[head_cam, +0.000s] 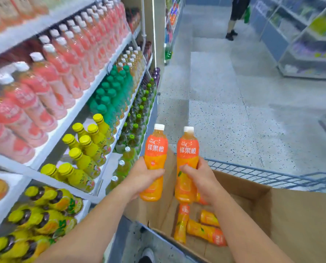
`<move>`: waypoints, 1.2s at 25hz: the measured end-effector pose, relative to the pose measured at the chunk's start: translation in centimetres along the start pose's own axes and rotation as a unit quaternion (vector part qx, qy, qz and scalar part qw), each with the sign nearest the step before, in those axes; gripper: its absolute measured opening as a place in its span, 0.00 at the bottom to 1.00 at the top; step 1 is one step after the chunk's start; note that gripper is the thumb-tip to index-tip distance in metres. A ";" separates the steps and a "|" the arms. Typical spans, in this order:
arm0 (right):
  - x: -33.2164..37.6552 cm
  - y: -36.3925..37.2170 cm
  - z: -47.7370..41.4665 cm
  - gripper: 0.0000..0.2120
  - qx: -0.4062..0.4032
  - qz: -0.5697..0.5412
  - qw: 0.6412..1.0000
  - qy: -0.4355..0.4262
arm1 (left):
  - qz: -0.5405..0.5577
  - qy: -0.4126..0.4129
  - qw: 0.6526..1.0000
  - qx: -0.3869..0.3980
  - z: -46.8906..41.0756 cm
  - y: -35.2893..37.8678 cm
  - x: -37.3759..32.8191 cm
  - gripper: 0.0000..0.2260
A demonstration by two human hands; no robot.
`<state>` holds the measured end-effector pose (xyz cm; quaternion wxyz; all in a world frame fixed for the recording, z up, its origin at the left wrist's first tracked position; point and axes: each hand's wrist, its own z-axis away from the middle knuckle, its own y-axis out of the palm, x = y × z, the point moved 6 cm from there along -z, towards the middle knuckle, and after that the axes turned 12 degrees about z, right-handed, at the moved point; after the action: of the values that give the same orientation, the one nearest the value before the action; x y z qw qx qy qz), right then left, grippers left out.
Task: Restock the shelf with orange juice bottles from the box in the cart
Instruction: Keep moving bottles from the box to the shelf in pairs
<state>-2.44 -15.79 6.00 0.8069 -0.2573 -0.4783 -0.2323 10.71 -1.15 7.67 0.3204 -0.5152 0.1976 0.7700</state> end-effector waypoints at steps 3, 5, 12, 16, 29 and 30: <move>4.7 1.8 0.7 0.13 0.055 0.020 0.997 -0.054 | 0.026 0.043 0.996 -0.074 3.0 -1.9 -2.8 0.06; 7.6 3.2 1.6 0.13 0.091 0.046 0.990 -0.096 | 0.047 0.068 0.988 -0.131 5.6 -3.4 -4.4 0.07; 15.3 10.9 7.9 0.16 0.234 0.089 0.945 -0.211 | 0.084 0.115 0.945 -0.294 17.5 -10.2 -7.0 0.05; 18.6 17.0 13.0 0.16 0.308 0.103 0.909 -0.261 | 0.087 0.149 0.907 -0.384 25.4 -14.7 -7.6 0.05; 24.6 38.9 35.1 0.16 0.462 0.100 0.794 -0.383 | 0.078 0.212 0.785 -0.576 51.7 -29.6 -7.6 0.06; 24.7 40.5 36.5 0.14 0.471 0.091 0.790 -0.381 | 0.078 0.219 0.781 -0.580 53.2 -30.7 -7.6 0.06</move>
<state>9.67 35.05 35.14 0.5977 0.0446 -0.7716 0.2130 -1.32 52.42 36.22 -0.1522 -0.7411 -0.1819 0.6281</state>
